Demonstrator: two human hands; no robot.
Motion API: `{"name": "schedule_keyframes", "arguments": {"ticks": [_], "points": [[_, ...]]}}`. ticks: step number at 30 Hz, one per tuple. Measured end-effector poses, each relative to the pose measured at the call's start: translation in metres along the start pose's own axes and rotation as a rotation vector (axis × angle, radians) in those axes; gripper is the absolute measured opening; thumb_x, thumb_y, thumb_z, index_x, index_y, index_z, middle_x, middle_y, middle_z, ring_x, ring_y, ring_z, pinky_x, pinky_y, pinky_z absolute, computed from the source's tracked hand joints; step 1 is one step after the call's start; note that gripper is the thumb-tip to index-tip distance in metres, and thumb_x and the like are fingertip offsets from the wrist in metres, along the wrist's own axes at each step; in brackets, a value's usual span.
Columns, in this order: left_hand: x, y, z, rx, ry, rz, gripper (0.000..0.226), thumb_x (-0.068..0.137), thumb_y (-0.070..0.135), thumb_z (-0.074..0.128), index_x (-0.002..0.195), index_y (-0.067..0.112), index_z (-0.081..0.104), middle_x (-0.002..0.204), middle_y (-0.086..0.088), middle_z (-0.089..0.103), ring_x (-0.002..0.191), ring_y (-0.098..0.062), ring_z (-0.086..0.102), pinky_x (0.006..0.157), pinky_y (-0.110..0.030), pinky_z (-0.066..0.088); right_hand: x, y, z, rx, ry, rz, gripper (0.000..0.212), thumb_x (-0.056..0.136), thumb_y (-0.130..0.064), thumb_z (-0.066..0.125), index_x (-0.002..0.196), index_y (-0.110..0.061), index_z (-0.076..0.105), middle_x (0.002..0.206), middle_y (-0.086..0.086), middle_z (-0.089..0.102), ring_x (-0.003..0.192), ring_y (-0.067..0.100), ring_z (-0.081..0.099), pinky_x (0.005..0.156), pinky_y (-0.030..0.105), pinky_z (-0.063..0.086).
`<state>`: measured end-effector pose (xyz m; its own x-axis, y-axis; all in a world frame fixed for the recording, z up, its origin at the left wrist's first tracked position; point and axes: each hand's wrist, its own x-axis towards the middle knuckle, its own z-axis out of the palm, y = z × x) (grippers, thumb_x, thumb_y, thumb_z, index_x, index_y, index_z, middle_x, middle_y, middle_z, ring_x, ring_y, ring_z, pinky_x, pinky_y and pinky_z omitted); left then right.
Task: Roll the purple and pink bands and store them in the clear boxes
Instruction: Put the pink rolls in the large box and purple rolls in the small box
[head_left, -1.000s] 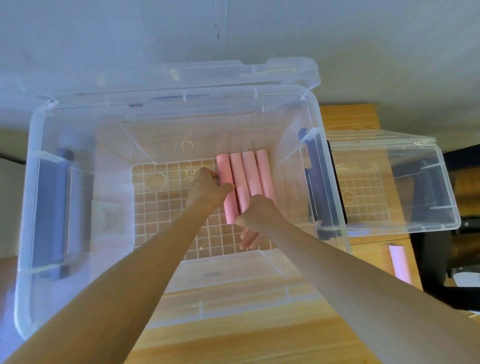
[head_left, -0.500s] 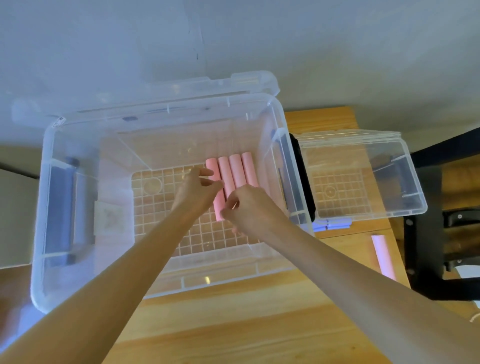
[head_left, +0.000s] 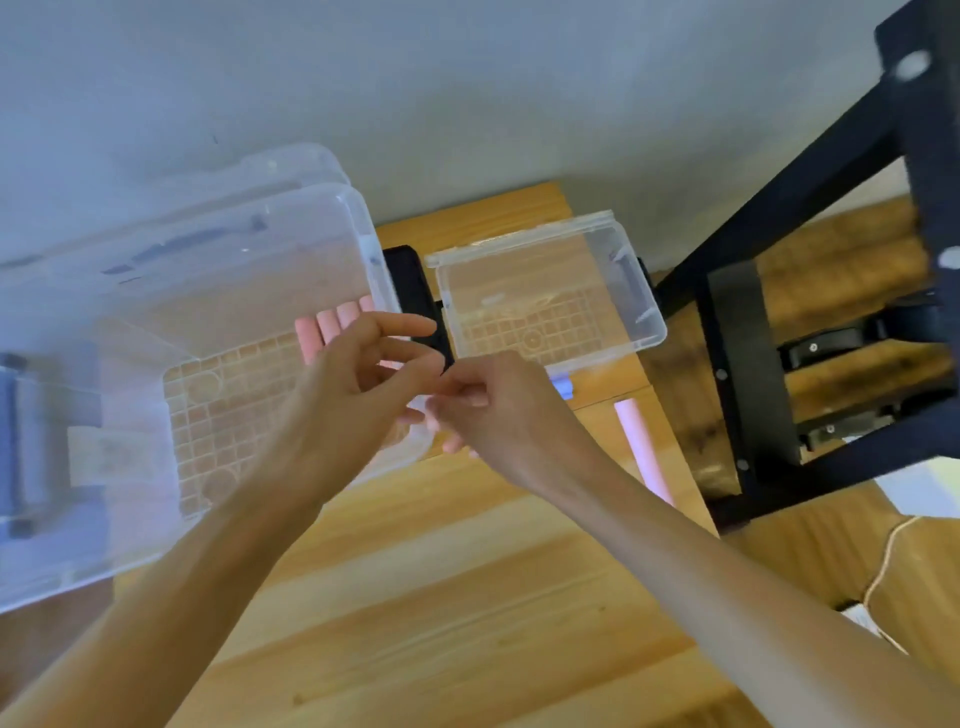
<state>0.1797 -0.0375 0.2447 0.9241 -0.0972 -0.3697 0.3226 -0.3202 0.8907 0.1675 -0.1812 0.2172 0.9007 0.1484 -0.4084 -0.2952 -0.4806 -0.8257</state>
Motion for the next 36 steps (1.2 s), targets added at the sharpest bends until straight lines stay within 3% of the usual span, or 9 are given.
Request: {"name": "schedule_keyframes", "arguments": {"ticks": [7, 13, 20, 25, 31, 34, 36], "points": [[0.003, 0.006, 0.092, 0.007, -0.205, -0.097, 0.019, 0.094, 0.017, 0.065, 0.110, 0.026, 0.066, 0.096, 0.007, 0.075, 0.087, -0.006, 0.071, 0.070, -0.018, 0.056, -0.032, 0.071, -0.054, -0.001, 0.031, 0.175, 0.015, 0.094, -0.022, 0.057, 0.095, -0.014, 0.070, 0.095, 0.000, 0.075, 0.078, 0.021, 0.072, 0.081, 0.045, 0.058], [0.008, -0.013, 0.159, -0.009, -0.302, -0.266, 0.019, 0.096, 0.014, 0.060, 0.113, 0.021, 0.066, 0.104, 0.003, 0.073, 0.089, -0.005, 0.070, 0.077, -0.022, 0.059, -0.054, 0.141, -0.084, 0.003, 0.071, 0.319, 0.013, 0.092, -0.021, 0.059, 0.088, -0.019, 0.071, 0.085, -0.002, 0.075, 0.075, 0.018, 0.072, 0.080, 0.046, 0.059], [0.024, -0.055, 0.219, -0.056, -0.367, -0.431, 0.021, 0.093, 0.015, 0.065, 0.114, 0.016, 0.066, 0.112, -0.005, 0.072, 0.096, -0.010, 0.069, 0.083, -0.025, 0.058, -0.060, 0.218, -0.094, -0.121, 0.185, 0.414, 0.018, 0.088, -0.009, 0.060, 0.083, -0.024, 0.066, 0.103, -0.001, 0.071, 0.092, 0.020, 0.068, 0.081, 0.043, 0.058], [0.037, -0.084, 0.246, -0.109, -0.335, -0.514, 0.012, 0.095, 0.012, 0.062, 0.106, 0.017, 0.063, 0.121, -0.009, 0.065, 0.107, -0.017, 0.065, 0.088, -0.029, 0.052, -0.056, 0.247, -0.091, -0.295, 0.238, 0.427, 0.027, 0.092, -0.018, 0.064, 0.118, -0.015, 0.060, 0.120, 0.005, 0.054, 0.100, 0.022, 0.061, 0.081, 0.040, 0.054], [0.047, -0.103, 0.266, -0.199, -0.249, -0.616, 0.010, 0.096, 0.003, 0.057, 0.090, 0.009, 0.061, 0.101, -0.007, 0.057, 0.102, -0.021, 0.055, 0.084, -0.028, 0.048, -0.045, 0.270, -0.078, -0.301, 0.236, 0.423, 0.031, 0.087, -0.032, 0.073, 0.102, -0.011, 0.056, 0.104, 0.005, 0.058, 0.088, 0.024, 0.060, 0.068, 0.035, 0.046], [0.048, -0.108, 0.273, -0.206, -0.230, -0.648, 0.008, 0.096, 0.001, 0.056, 0.096, 0.004, 0.064, 0.108, -0.009, 0.061, 0.107, -0.021, 0.057, 0.092, -0.031, 0.046, -0.045, 0.274, -0.074, -0.289, 0.245, 0.413, 0.023, 0.088, -0.026, 0.071, 0.093, -0.012, 0.053, 0.094, 0.003, 0.056, 0.082, 0.024, 0.058, 0.063, 0.033, 0.040], [0.047, -0.109, 0.276, -0.208, -0.228, -0.652, 0.018, 0.096, 0.001, 0.056, 0.112, 0.001, 0.063, 0.120, -0.012, 0.062, 0.116, -0.021, 0.058, 0.098, -0.031, 0.045, -0.047, 0.271, -0.075, -0.254, 0.243, 0.402, 0.019, 0.089, -0.023, 0.070, 0.091, -0.011, 0.056, 0.089, 0.002, 0.058, 0.078, 0.022, 0.058, 0.060, 0.031, 0.040]]}}
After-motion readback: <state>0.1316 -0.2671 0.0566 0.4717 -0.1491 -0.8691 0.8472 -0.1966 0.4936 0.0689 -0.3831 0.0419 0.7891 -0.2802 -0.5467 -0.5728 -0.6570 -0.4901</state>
